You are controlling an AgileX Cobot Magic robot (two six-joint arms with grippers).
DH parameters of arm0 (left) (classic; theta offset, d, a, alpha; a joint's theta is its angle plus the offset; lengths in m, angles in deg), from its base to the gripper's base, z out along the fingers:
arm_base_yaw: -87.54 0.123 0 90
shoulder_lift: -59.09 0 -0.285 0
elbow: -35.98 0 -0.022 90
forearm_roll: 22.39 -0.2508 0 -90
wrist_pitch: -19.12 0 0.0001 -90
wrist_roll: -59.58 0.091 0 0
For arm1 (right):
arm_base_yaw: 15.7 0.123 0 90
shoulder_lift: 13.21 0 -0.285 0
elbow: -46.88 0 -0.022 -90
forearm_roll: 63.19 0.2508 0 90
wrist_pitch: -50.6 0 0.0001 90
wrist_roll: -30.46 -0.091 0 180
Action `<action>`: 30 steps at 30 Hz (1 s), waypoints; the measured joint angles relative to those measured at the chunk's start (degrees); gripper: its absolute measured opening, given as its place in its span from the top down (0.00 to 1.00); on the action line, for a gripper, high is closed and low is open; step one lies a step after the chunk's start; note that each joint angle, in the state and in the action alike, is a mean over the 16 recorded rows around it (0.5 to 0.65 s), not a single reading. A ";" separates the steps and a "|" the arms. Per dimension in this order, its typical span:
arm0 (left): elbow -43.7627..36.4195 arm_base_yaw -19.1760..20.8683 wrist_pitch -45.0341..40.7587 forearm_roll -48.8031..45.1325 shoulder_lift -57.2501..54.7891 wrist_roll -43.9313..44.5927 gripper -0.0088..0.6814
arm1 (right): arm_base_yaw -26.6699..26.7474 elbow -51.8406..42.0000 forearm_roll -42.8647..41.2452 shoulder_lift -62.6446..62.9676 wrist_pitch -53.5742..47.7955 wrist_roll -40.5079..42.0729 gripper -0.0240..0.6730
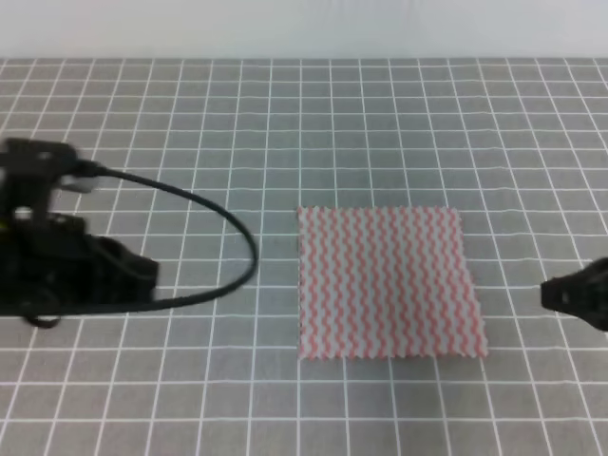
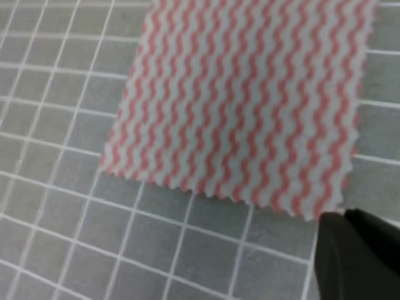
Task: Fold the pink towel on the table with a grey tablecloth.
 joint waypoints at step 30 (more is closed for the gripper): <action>25.19 -17.64 -4.93 -18.21 -31.64 -15.14 0.99 | 11.91 14.71 -22.19 -33.07 2.80 -25.13 0.65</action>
